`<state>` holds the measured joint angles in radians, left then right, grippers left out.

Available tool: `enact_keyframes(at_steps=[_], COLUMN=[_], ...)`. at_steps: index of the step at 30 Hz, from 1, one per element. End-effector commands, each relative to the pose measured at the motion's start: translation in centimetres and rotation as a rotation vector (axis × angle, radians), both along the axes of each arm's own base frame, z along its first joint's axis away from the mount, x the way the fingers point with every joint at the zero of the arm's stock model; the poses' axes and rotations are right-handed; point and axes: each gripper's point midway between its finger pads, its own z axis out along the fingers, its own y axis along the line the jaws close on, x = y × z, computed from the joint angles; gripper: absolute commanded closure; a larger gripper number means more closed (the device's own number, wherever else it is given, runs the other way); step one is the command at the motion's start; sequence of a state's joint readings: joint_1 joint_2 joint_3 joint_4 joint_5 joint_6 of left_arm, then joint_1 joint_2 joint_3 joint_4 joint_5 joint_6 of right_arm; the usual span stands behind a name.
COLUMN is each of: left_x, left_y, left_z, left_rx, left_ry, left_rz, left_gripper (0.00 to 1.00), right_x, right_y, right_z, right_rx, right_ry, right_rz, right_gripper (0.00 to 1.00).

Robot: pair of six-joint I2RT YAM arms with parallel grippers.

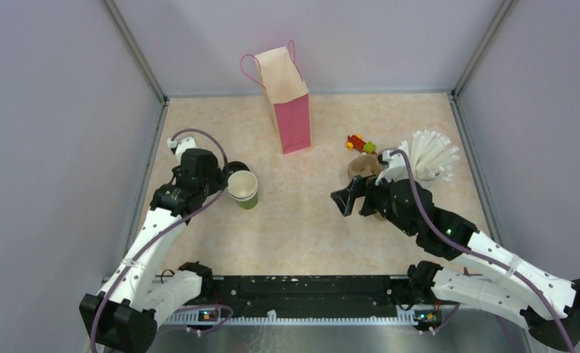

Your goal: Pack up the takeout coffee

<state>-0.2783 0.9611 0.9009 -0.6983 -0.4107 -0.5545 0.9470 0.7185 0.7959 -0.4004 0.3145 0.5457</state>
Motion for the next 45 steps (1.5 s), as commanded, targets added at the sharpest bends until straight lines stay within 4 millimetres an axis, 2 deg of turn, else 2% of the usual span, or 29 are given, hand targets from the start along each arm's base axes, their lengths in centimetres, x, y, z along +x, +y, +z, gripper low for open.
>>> enact_keyframes(at_steps=[1, 5, 8, 15, 21, 27, 39, 45], left_x=[1.1, 1.0, 0.6, 0.1, 0.0, 0.4, 0.8, 0.7], left_y=[-2.8, -2.7, -3.1, -4.4, -4.1, -3.9, -4.2, -4.3], left_z=[1.6, 1.6, 0.8, -1.0, -2.5, -2.3, -3.8, -3.0], left_rx=[-0.174, -0.199, -0.231, -0.28, -0.259, -0.241, -0.246, -0.256], left_ry=[-0.092, -0.073, -0.036, 0.008, 0.038, 0.022, 0.04, 0.017], left_rz=[-0.056, -0.014, 0.001, -0.046, -0.032, -0.032, -0.039, -0.052], left_gripper=[0.33, 0.35, 0.41, 0.41, 0.48, 0.56, 0.6, 0.74], right_x=[0.0, 0.3, 0.4, 0.4, 0.2, 0.1, 0.1, 0.0], right_y=[2.0, 2.5, 2.5, 2.1, 2.1, 1.8, 1.6, 1.6], right_z=[-0.1, -0.8, -0.6, 0.1, -0.4, -0.4, -0.7, -1.1], right_rx=[0.032, 0.007, -0.006, -0.001, -0.003, 0.006, -0.001, -0.002], right_ry=[-0.02, 0.002, -0.004, -0.021, -0.009, -0.011, 0.001, 0.012], right_rz=[0.068, 0.068, 0.068, 0.059, 0.065, 0.059, 0.049, 0.05], right_gripper=[0.06, 0.06, 0.06, 0.06, 0.06, 0.06, 0.06, 0.06])
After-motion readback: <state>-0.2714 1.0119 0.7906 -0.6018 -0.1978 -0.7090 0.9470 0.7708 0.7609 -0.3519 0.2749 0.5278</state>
